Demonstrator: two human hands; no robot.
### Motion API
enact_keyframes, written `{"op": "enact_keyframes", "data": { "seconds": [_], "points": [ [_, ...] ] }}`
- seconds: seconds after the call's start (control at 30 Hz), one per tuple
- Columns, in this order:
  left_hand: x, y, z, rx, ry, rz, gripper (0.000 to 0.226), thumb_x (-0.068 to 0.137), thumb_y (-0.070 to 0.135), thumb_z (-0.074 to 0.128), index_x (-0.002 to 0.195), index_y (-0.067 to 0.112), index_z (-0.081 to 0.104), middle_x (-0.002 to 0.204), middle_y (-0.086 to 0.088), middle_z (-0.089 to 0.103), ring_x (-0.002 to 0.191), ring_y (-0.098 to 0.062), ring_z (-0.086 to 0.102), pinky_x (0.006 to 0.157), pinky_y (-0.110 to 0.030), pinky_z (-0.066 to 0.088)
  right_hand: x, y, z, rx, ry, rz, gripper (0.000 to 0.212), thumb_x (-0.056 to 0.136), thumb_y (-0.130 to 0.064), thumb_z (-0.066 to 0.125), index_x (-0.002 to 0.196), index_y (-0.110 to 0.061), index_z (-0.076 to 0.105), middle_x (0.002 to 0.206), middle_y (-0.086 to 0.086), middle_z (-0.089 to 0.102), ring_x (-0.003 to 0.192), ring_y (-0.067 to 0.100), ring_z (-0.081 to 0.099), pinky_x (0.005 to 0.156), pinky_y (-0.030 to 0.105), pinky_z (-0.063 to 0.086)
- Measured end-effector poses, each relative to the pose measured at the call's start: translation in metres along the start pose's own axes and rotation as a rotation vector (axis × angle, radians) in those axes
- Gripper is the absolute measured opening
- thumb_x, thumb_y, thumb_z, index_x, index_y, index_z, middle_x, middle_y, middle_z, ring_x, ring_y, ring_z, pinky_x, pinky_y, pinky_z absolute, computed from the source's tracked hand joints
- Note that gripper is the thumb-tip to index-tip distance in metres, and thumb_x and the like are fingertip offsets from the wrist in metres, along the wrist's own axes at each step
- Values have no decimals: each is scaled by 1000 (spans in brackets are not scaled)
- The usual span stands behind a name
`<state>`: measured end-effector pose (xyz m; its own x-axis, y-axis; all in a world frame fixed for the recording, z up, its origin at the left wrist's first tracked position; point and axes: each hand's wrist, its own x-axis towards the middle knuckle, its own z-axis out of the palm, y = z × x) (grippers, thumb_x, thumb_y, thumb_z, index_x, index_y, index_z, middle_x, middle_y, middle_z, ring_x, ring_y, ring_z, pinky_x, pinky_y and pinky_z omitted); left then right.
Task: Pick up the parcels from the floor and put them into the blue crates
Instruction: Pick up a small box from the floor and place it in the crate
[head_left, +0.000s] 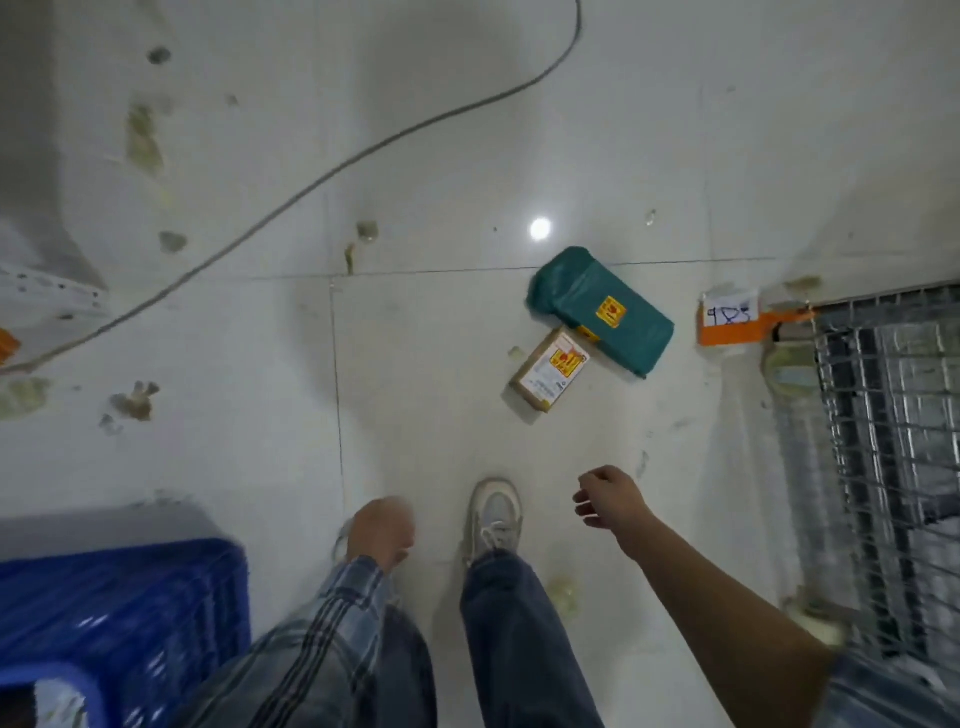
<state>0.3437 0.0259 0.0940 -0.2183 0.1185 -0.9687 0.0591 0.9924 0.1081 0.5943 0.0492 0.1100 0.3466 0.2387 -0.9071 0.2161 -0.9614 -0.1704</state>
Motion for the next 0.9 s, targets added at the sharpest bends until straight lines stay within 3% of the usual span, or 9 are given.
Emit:
{"op": "enact_keyframes", "data": {
  "seconds": [0.1, 0.17, 0.23, 0.33, 0.43, 0.57, 0.67, 0.77, 0.9],
  "points": [
    [16, 35, 31, 128, -47, 156, 23, 93, 5, 45, 71, 8, 51, 68, -9, 53, 60, -21, 49, 54, -28, 42, 26, 4, -1, 65, 8, 54, 11, 93, -9, 45, 99, -1, 49, 75, 10, 55, 60, 19, 51, 55, 26, 44],
    [40, 52, 52, 257, -68, 233, 20, 93, 10, 45, 75, 11, 54, 74, -10, 59, 70, -25, 56, 70, -37, 52, 49, 7, 5, 111, -13, 106, 12, 93, -10, 45, 101, -1, 49, 77, 11, 55, 61, 19, 51, 56, 26, 44],
    [64, 67, 70, 376, -111, 273, 15, 92, 15, 45, 94, 11, 60, 96, -17, 66, 85, -31, 62, 85, -42, 51, 68, 6, 13, 169, -45, 142, 16, 94, -10, 44, 105, -2, 51, 84, 13, 55, 64, 18, 50, 58, 26, 43],
    [114, 93, 103, 529, -166, 318, 36, 92, 17, 47, 126, 11, 53, 123, -20, 59, 109, -35, 60, 97, -44, 48, 115, 1, 24, 314, -45, 144, 23, 93, -12, 46, 114, -6, 54, 94, 12, 53, 72, 18, 49, 64, 27, 43],
    [153, 110, 138, 574, -206, 408, 46, 92, 20, 49, 137, 14, 44, 127, -19, 56, 113, -34, 56, 100, -44, 46, 165, -8, 33, 425, -9, 142, 35, 92, -15, 49, 126, -9, 50, 100, 8, 53, 94, 22, 53, 81, 34, 46],
    [200, 115, 173, 536, -233, 414, 63, 91, 38, 54, 147, 22, 30, 147, -11, 37, 129, -29, 44, 106, -47, 41, 217, -19, 43, 492, 8, 134, 42, 95, -21, 42, 134, -6, 44, 129, 8, 48, 124, 27, 45, 98, 38, 44],
    [223, 113, 194, 529, -248, 414, 72, 88, 44, 57, 149, 22, 25, 149, -9, 35, 130, -29, 44, 105, -47, 42, 238, -23, 48, 530, -32, 133, 35, 97, -24, 36, 128, -12, 48, 126, 5, 49, 127, 25, 43, 106, 40, 39],
    [226, 111, 210, 510, -306, 456, 62, 86, 36, 63, 140, 15, 40, 136, -4, 53, 116, -25, 56, 95, -40, 50, 253, -18, 56, 661, -89, 155, 40, 97, -29, 35, 132, -17, 49, 129, -3, 54, 125, 18, 47, 104, 39, 37],
    [219, 106, 213, 424, -215, 442, 67, 74, 39, 73, 128, 14, 41, 128, -7, 58, 112, -26, 59, 96, -43, 51, 249, -15, 64, 757, -132, 170, 41, 95, -33, 37, 129, -19, 54, 129, 3, 60, 119, 17, 53, 103, 36, 37]
  ]
}}
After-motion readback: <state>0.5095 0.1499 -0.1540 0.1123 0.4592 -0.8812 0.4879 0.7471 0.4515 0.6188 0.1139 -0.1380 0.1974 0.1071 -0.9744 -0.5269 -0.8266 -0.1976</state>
